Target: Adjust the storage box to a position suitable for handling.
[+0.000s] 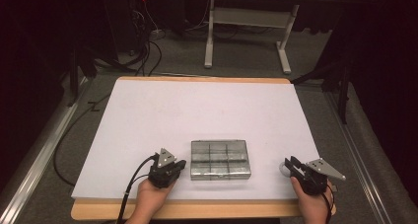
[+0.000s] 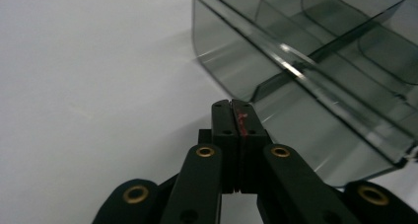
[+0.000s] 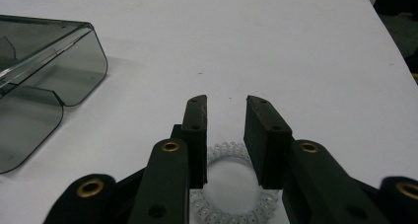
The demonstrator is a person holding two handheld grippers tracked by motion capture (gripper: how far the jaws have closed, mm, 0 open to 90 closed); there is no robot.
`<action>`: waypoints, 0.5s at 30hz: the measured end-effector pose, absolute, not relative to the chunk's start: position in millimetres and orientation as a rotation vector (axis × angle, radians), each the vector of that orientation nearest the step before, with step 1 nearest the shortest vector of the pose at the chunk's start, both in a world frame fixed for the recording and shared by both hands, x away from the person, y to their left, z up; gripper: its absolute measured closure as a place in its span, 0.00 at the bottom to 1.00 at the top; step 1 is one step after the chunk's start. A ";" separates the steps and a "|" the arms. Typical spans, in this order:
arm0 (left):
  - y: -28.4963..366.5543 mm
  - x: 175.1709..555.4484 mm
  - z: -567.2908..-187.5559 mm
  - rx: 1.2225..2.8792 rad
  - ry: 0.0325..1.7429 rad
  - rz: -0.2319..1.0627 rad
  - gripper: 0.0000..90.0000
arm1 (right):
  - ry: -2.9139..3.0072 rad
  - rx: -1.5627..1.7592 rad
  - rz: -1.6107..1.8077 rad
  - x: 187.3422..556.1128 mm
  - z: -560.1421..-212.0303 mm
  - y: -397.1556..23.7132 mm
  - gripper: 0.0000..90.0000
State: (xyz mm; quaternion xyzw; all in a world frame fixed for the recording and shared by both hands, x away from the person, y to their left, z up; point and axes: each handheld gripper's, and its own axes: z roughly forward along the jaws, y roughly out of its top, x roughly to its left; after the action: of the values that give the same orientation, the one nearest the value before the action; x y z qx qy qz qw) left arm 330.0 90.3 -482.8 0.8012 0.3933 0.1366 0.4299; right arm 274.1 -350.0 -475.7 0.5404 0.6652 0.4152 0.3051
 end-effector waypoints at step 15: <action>55.6 332.8 -482.7 2.031 0.940 0.321 1.00 | 1.760 1.439 1.101 271.4 -479.3 -352.7 0.82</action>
State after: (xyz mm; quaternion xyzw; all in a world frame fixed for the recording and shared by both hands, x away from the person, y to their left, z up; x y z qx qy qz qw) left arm 332.8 55.6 -482.7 0.8127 0.3760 0.1284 0.4263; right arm 271.4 -352.7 -479.3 0.5429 0.6640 0.4153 0.3033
